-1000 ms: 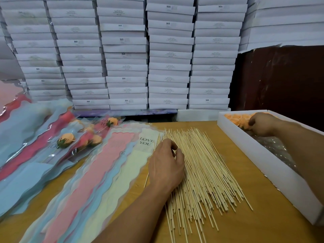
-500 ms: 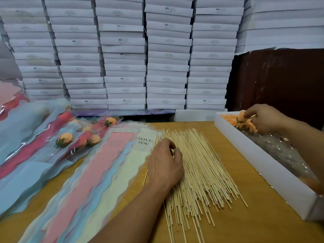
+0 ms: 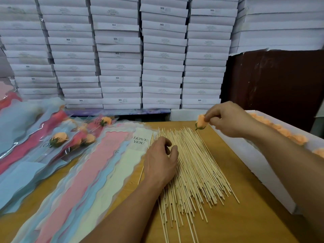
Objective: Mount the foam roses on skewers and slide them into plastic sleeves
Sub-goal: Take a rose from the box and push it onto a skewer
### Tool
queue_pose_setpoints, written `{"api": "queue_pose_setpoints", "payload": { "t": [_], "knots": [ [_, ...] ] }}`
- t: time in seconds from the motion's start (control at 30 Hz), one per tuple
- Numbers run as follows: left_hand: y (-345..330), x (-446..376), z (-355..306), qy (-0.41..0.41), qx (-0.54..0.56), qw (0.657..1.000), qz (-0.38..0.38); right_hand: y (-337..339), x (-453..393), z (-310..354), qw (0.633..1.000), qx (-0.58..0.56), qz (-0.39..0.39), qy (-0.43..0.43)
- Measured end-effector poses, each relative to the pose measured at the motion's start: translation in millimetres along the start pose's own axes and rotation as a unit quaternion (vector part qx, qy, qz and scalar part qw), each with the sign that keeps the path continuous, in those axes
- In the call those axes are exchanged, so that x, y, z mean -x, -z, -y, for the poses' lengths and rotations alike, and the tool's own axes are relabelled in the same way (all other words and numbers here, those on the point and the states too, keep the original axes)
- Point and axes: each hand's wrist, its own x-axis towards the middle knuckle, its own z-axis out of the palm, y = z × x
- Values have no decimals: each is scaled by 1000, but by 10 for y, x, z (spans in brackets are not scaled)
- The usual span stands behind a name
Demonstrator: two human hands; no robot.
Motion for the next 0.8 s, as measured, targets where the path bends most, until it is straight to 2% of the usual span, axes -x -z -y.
{"api": "queue_pose_setpoints", "payload": {
  "t": [0.3, 0.8],
  "knots": [
    [-1, -5, -10, -14, 32, 999, 12, -318, 96, 416, 998, -54, 42, 2],
    [2, -23, 0, -31, 23, 999, 25, -500, 267, 437, 989, -114, 95, 4]
  ]
}}
